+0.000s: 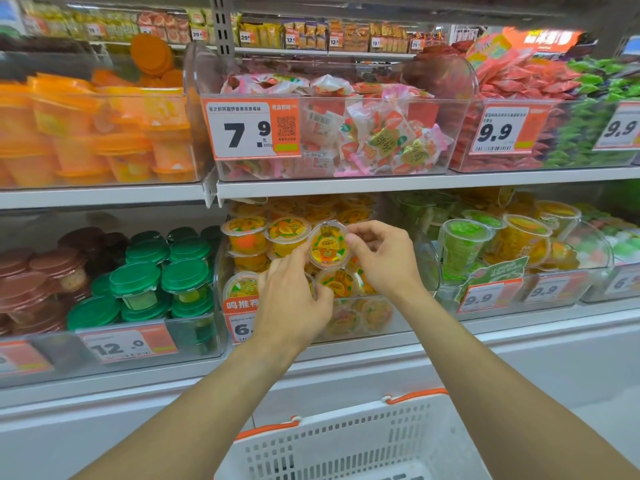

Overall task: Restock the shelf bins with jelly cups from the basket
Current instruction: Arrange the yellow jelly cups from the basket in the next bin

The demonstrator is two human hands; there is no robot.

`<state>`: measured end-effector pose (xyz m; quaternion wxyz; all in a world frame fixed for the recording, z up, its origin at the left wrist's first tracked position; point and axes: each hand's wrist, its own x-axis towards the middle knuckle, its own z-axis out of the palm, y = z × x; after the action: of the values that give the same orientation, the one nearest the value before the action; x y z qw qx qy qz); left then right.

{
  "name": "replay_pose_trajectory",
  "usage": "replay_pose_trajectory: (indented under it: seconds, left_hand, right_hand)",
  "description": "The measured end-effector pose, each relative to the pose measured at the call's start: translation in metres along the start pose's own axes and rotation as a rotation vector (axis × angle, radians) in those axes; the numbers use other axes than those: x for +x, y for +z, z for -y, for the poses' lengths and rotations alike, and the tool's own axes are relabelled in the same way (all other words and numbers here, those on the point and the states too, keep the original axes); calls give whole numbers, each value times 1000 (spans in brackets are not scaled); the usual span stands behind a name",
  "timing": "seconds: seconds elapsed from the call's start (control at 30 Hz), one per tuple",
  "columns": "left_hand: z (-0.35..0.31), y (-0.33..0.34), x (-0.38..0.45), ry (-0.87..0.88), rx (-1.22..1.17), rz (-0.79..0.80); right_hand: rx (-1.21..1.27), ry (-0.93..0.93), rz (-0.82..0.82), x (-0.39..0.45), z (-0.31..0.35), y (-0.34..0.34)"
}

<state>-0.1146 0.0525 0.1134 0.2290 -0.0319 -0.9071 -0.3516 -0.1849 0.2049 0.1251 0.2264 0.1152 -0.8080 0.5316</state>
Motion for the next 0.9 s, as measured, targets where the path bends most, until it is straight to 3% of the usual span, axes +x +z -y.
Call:
replay_pose_trajectory:
  seconds: [0.27, 0.37, 0.47, 0.53, 0.63, 0.9]
  left_hand:
    - [4, 1, 0, 37, 74, -14]
    - [5, -2, 0, 137, 106, -161]
    - [8, -6, 4, 218, 221, -229]
    - [11, -7, 5, 219, 344, -164]
    - [15, -7, 4, 181, 450, -45]
    - [19, -9, 8, 182, 442, -18]
  right_hand:
    - [30, 113, 61, -1, 2, -5]
    - [-30, 65, -38, -3, 0, -9]
    - [-288, -24, -140, -1, -10, -19]
    - [-465, 26, 1, -1, -18, -23]
    - [-483, 181, 221, -3, -23, -23]
    - [-424, 302, 231, 2, -27, -30]
